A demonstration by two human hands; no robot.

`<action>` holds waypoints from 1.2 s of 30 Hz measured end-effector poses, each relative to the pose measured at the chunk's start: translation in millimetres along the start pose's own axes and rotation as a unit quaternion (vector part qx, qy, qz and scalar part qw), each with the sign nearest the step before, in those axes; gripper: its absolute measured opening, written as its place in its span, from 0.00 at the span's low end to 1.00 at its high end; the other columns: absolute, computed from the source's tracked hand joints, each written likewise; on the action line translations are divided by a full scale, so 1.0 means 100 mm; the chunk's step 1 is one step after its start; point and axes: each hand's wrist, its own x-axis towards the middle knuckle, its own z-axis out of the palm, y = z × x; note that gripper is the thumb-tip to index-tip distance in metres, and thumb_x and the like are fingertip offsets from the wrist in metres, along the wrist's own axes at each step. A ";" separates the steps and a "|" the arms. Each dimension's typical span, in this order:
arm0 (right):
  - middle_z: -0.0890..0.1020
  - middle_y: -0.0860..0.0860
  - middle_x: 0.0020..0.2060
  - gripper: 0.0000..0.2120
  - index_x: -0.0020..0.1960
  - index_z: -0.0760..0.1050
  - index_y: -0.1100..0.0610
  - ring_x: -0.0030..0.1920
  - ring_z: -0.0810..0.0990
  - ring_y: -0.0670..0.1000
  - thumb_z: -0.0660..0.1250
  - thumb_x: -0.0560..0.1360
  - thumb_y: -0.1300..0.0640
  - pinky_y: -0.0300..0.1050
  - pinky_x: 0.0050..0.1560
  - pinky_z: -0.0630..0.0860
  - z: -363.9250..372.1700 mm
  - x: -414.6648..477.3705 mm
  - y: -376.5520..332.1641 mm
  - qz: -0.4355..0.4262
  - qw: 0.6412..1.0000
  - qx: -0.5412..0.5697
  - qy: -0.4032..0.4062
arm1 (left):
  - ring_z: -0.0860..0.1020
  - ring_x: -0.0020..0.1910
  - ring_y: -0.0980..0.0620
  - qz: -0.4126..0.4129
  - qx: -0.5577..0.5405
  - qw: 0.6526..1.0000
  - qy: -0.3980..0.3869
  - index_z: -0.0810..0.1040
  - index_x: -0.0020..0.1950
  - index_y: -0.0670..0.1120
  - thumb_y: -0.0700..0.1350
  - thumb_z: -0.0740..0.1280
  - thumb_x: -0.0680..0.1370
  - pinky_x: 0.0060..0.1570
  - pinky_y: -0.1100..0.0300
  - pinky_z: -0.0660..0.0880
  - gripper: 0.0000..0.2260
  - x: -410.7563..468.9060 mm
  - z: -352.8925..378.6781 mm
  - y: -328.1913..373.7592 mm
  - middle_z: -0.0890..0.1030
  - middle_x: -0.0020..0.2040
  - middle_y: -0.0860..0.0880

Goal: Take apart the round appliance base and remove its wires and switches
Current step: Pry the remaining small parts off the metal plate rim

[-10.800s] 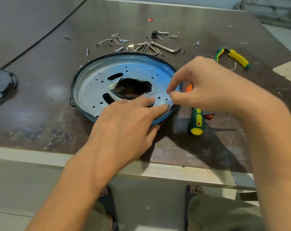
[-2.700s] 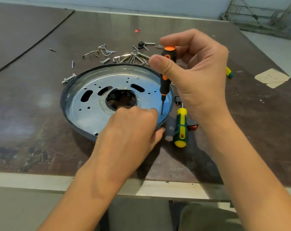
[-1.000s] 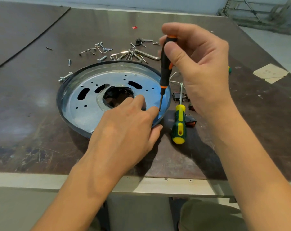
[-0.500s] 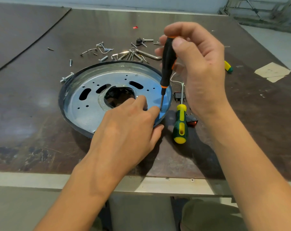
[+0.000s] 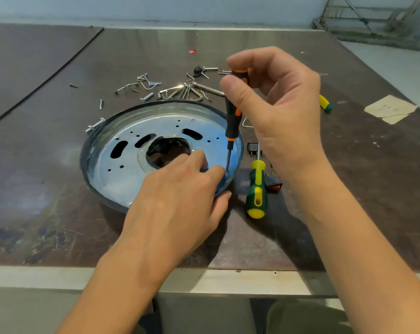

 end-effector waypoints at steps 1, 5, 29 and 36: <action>0.83 0.58 0.46 0.07 0.56 0.79 0.64 0.47 0.83 0.51 0.70 0.78 0.67 0.46 0.49 0.83 -0.01 -0.01 0.01 0.002 1.000 0.011 -0.004 | 0.74 0.46 0.54 -0.001 0.000 1.000 0.000 0.77 0.57 0.56 0.62 0.55 0.78 0.33 0.61 0.68 0.17 0.00 0.00 0.00 0.73 0.49 0.54; 0.83 0.61 0.47 0.12 0.59 0.78 0.68 0.48 0.84 0.55 0.58 0.80 0.70 0.46 0.50 0.81 0.00 -0.03 0.02 0.025 0.998 0.062 0.004 | 0.74 0.46 0.54 -0.005 -0.004 1.000 0.002 0.77 0.58 0.56 0.62 0.55 0.78 0.33 0.61 0.66 0.17 -0.01 0.00 0.00 0.74 0.49 0.55; 0.79 0.67 0.48 0.10 0.61 0.78 0.66 0.43 0.78 0.49 0.65 0.82 0.65 0.54 0.42 0.82 0.03 -0.05 -0.02 0.028 0.999 -0.017 -0.025 | 0.71 0.45 0.54 0.013 0.005 1.000 0.007 0.75 0.58 0.56 0.62 0.55 0.79 0.30 0.60 0.63 0.17 0.00 0.01 -0.03 0.72 0.48 0.54; 0.82 0.64 0.50 0.14 0.67 0.75 0.66 0.51 0.83 0.57 0.59 0.83 0.69 0.52 0.53 0.83 0.01 -0.04 0.00 0.039 0.999 0.009 -0.037 | 0.71 0.47 0.55 0.016 0.014 1.000 -0.001 0.75 0.60 0.56 0.62 0.53 0.78 0.30 0.61 0.64 0.18 0.01 0.01 -0.02 0.72 0.49 0.55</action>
